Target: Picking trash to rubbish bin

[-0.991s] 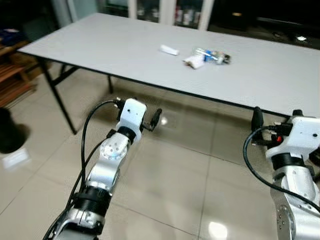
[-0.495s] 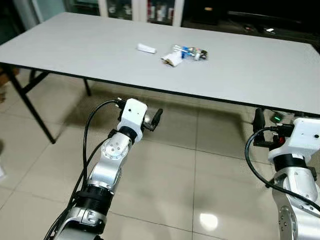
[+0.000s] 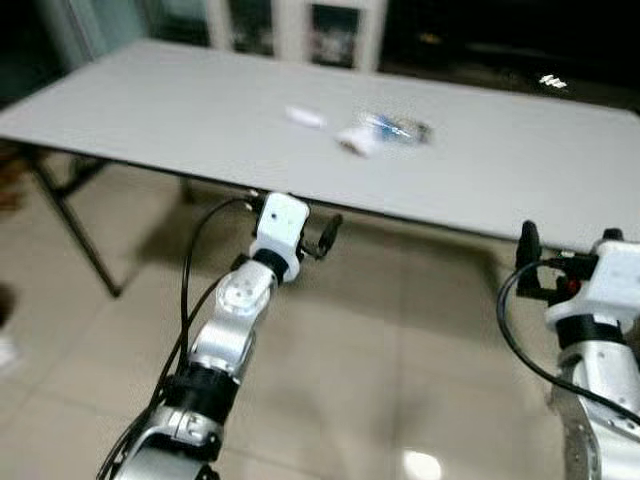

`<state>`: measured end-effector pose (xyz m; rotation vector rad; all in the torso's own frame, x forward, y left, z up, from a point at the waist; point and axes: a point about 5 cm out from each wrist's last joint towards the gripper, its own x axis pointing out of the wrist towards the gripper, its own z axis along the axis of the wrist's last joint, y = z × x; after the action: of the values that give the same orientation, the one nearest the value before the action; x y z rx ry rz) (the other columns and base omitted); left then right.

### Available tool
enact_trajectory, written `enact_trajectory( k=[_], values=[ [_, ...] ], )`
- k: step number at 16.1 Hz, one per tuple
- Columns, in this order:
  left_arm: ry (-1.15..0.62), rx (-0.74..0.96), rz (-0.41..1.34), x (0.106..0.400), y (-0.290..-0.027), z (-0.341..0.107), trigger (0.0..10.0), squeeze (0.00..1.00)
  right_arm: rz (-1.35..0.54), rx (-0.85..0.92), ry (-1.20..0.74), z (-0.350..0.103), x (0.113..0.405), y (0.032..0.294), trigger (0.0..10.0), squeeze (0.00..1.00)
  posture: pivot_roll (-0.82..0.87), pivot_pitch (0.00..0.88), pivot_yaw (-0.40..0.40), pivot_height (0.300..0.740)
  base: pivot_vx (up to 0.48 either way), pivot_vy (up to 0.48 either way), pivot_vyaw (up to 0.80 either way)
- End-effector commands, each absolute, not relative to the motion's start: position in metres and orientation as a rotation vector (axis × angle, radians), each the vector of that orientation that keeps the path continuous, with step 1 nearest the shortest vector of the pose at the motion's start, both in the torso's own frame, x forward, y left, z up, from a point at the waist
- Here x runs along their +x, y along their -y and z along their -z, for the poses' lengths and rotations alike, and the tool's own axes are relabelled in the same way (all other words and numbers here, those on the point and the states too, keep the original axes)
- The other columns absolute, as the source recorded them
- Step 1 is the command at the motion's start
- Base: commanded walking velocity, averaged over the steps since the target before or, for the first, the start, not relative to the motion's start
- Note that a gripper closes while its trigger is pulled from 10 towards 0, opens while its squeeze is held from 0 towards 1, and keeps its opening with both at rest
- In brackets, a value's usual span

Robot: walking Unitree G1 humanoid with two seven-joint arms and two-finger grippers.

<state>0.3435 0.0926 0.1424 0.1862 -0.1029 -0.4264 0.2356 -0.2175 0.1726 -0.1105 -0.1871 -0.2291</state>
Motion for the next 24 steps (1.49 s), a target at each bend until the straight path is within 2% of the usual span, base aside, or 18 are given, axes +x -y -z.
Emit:
enact_trajectory(
  k=[1, 8, 12, 24],
  values=[
    [0.109, 0.190, 0.403, 0.3459, -0.1016, -0.1447, 10.0, 0.00, 0.210, -0.106, 0.204, -0.1762, 0.2372, 0.2108, 10.0, 0.00, 0.14, 0.026, -0.038, 0.740, 0.461, 0.000, 0.00],
    [0.103, 0.202, 0.400, 0.3467, -0.1006, -0.1432, 10.0, 0.00, 0.209, -0.115, 0.208, -0.1774, 0.2382, 0.2111, 10.0, 0.00, 0.14, 0.022, -0.037, 0.740, 0.438, 0.000, 0.00],
    [0.091, 0.223, 0.410, 0.3453, -0.0991, -0.1403, 10.0, 0.00, 0.206, -0.112, 0.204, -0.1765, 0.2376, 0.2088, 10.0, 0.00, 0.14, 0.027, -0.034, 0.740, 0.000, 0.000, 0.00],
    [0.081, 0.222, 0.387, 0.3463, -0.0970, -0.1389, 10.0, 0.00, 0.203, -0.132, 0.204, -0.1790, 0.2372, 0.2102, 10.0, 0.00, 0.13, 0.025, -0.046, 0.740, 0.000, -0.410, 0.00]
  ],
)
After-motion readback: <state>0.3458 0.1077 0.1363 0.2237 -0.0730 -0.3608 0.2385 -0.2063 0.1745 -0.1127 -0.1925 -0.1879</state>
